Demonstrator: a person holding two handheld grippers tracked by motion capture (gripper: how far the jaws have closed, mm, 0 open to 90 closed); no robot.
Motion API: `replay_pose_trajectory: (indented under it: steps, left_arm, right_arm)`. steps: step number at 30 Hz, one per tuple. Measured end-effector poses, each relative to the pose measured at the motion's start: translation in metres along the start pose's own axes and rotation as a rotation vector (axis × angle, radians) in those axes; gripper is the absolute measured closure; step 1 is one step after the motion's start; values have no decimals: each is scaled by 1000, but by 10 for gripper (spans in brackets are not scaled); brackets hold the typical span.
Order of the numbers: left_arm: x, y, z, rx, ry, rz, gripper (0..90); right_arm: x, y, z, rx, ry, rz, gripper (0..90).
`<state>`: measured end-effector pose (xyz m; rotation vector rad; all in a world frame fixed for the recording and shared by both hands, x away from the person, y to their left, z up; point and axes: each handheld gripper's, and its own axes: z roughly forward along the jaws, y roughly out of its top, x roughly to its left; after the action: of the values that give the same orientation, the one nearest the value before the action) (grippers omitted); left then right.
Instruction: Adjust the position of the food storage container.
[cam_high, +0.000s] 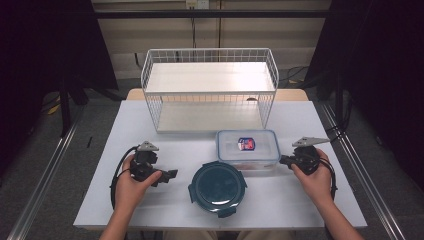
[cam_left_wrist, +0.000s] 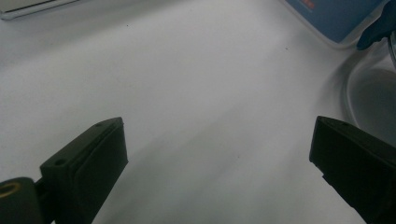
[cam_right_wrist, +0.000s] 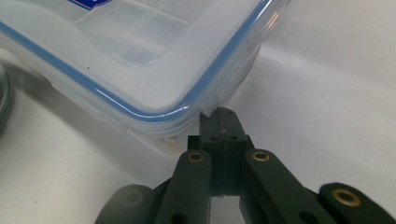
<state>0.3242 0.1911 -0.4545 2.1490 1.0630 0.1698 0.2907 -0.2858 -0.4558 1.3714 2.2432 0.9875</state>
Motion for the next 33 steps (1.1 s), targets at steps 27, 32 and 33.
replay_pose_trajectory:
  steps: [27,32,33]
  left_arm:
    - [4,10,8,5,-37,-56,36]
    - [6,13,7,13,-45,-64,36]
    - [5,14,8,6,-40,-74,36]
  right_arm:
    - [17,6,15,-10,28,-19,900]
    - [20,7,18,-5,30,-12,900]
    - [21,8,19,-10,35,-11,900]
